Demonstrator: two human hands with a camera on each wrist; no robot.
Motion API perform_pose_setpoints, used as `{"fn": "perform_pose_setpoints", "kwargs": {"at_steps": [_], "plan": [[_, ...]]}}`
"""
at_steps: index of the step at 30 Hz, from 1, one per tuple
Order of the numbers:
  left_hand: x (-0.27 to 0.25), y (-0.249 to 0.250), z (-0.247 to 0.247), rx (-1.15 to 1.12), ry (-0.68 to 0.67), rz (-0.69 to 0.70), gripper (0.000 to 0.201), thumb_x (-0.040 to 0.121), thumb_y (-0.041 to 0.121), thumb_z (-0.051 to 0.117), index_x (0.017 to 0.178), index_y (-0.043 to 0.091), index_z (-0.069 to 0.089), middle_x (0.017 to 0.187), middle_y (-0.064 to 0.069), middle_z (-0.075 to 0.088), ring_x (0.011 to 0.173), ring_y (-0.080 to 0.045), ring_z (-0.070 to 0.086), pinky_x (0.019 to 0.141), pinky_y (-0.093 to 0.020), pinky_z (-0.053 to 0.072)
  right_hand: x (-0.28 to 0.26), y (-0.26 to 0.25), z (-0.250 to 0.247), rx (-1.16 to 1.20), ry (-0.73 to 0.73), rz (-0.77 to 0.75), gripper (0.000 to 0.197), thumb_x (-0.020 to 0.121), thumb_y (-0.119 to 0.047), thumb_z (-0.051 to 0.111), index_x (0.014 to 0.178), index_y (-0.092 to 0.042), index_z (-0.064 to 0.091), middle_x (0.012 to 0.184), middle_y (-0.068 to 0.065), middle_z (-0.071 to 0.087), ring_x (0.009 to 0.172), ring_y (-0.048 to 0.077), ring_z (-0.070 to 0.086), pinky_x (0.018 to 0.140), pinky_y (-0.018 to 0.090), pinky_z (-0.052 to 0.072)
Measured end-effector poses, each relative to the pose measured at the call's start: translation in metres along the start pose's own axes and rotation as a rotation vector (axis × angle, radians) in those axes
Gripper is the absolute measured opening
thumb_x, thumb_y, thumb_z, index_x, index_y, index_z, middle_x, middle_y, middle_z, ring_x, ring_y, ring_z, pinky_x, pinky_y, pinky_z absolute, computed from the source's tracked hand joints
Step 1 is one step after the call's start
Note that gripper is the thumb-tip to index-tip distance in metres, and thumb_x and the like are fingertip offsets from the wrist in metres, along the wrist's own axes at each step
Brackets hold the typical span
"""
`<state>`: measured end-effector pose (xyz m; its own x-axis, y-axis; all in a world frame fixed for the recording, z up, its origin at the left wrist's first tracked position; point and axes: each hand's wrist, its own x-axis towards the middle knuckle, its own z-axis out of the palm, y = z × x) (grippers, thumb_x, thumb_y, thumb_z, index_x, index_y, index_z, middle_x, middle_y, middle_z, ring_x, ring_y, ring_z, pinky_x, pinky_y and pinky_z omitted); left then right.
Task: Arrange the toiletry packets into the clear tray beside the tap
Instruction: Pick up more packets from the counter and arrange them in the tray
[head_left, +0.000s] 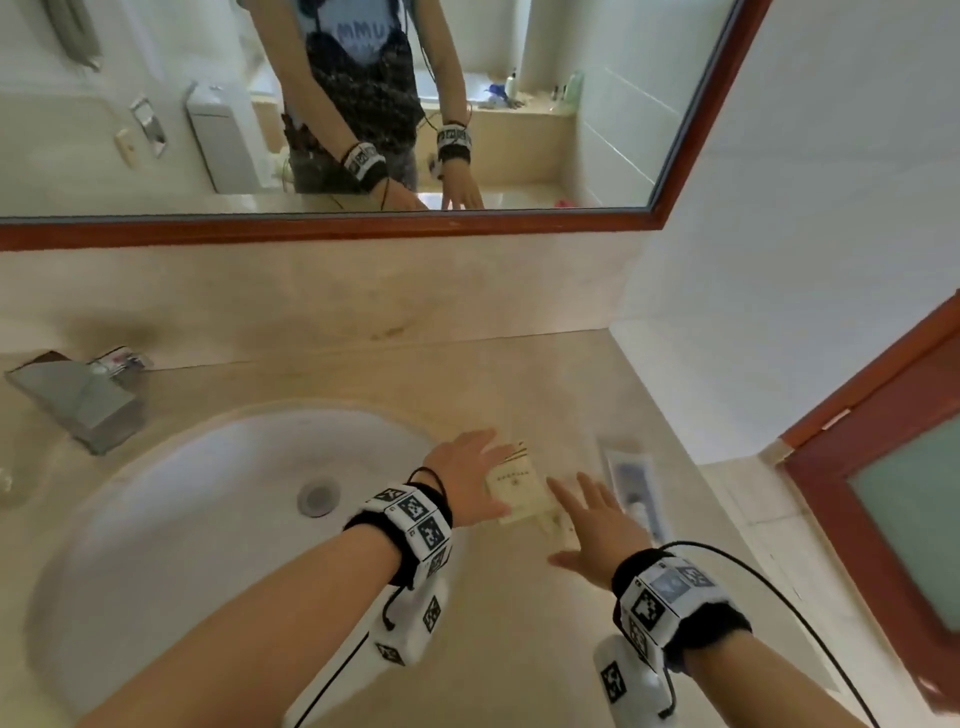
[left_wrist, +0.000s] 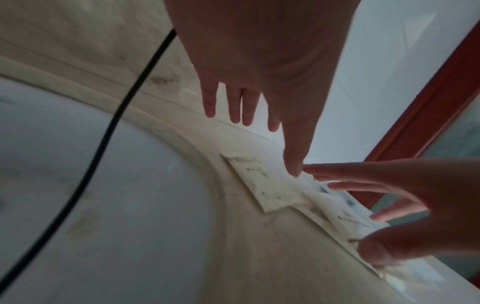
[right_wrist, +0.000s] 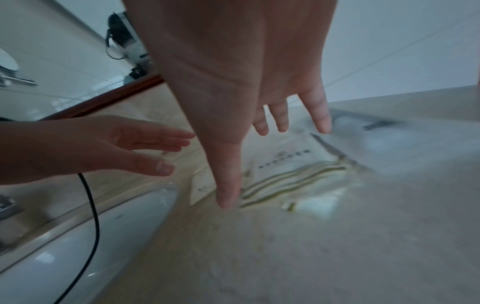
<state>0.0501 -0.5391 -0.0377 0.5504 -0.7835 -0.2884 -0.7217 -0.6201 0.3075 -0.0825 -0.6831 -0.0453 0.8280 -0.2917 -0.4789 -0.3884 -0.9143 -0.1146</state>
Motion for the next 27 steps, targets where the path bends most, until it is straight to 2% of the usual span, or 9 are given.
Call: {"fn": "perform_pose_setpoints", "kwargs": {"at_steps": [3, 8, 12, 17, 19, 21, 24, 27], "plan": [[0.019, 0.014, 0.017, 0.074, -0.094, 0.04, 0.084, 0.083, 0.052, 0.056, 0.148, 0.028, 0.008, 0.16, -0.005, -0.001, 0.147, -0.023, 0.0, 0.121, -0.042, 0.014, -0.005, 0.013, 0.01, 0.014, -0.017, 0.035, 0.083, 0.09, -0.041, 0.058, 0.151, -0.039, 0.001, 0.162, 0.005, -0.009, 0.15, 0.026, -0.003, 0.113, 0.042, 0.033], [0.032, 0.026, 0.037, 0.149, -0.201, 0.047, 0.084, 0.084, 0.055, 0.052, 0.147, 0.035, 0.001, 0.158, -0.009, -0.012, 0.146, -0.025, -0.011, 0.12, -0.045, 0.007, -0.005, 0.008, 0.019, 0.029, 0.011, 0.055, 0.076, 0.089, -0.02, 0.058, 0.149, -0.038, 0.014, 0.162, 0.004, -0.008, 0.149, 0.028, -0.004, 0.103, 0.038, 0.045], [0.032, 0.023, 0.041, 0.165, -0.197, 0.057, 0.065, 0.09, 0.047, 0.045, 0.145, 0.035, 0.013, 0.159, -0.01, -0.006, 0.147, -0.028, -0.006, 0.12, -0.046, 0.013, -0.003, 0.003, 0.021, 0.069, 0.039, 0.057, 0.075, 0.087, -0.009, 0.052, 0.148, -0.035, 0.017, 0.162, 0.002, -0.005, 0.15, 0.025, -0.002, 0.104, 0.037, 0.043], [0.027, 0.023, 0.032, 0.18, -0.202, 0.09, 0.051, 0.092, 0.02, 0.047, 0.139, 0.025, 0.029, 0.157, -0.014, 0.007, 0.145, -0.03, 0.006, 0.116, -0.045, 0.028, 0.002, -0.001, 0.019, 0.104, 0.079, 0.029, 0.057, 0.097, -0.014, 0.043, 0.147, -0.035, 0.024, 0.162, 0.0, 0.003, 0.149, 0.023, 0.007, 0.108, 0.038, 0.039], [0.024, 0.026, 0.031, 0.196, -0.178, 0.1, 0.052, 0.09, 0.007, 0.047, 0.138, 0.021, 0.031, 0.156, -0.015, 0.01, 0.145, -0.03, 0.009, 0.115, -0.044, 0.03, 0.002, -0.003, 0.015, 0.117, 0.104, 0.027, 0.064, 0.095, -0.001, 0.04, 0.147, -0.034, 0.023, 0.161, 0.0, 0.007, 0.148, 0.021, 0.012, 0.106, 0.036, 0.04], [0.021, 0.026, 0.031, 0.212, -0.163, 0.102, 0.054, 0.092, 0.004, 0.043, 0.141, 0.02, 0.027, 0.157, -0.015, 0.009, 0.145, -0.031, 0.008, 0.116, -0.043, 0.028, 0.001, -0.005, 0.013, 0.123, 0.122, 0.023, 0.078, 0.09, 0.009, 0.04, 0.15, -0.034, 0.016, 0.16, -0.001, 0.01, 0.147, 0.019, 0.017, 0.106, 0.033, 0.041], [0.016, 0.018, 0.032, 0.148, -0.149, 0.108, 0.054, 0.096, 0.01, 0.04, 0.145, 0.021, 0.022, 0.158, -0.012, 0.011, 0.146, -0.028, 0.011, 0.118, -0.041, 0.025, 0.002, -0.008, 0.011, 0.125, 0.146, 0.014, 0.091, 0.086, 0.015, 0.043, 0.151, -0.036, 0.004, 0.161, 0.0, 0.012, 0.147, 0.019, 0.02, 0.107, 0.031, 0.041], [0.007, 0.006, 0.022, 0.039, 0.044, 0.128, 0.048, 0.097, 0.02, 0.044, 0.143, 0.023, 0.032, 0.154, -0.004, 0.029, 0.141, -0.02, 0.029, 0.116, -0.034, 0.028, 0.006, -0.011, 0.003, 0.095, 0.181, -0.012, 0.096, 0.084, 0.017, 0.045, 0.152, -0.033, -0.001, 0.162, 0.001, 0.01, 0.148, 0.02, 0.018, 0.11, 0.03, 0.04]]}}
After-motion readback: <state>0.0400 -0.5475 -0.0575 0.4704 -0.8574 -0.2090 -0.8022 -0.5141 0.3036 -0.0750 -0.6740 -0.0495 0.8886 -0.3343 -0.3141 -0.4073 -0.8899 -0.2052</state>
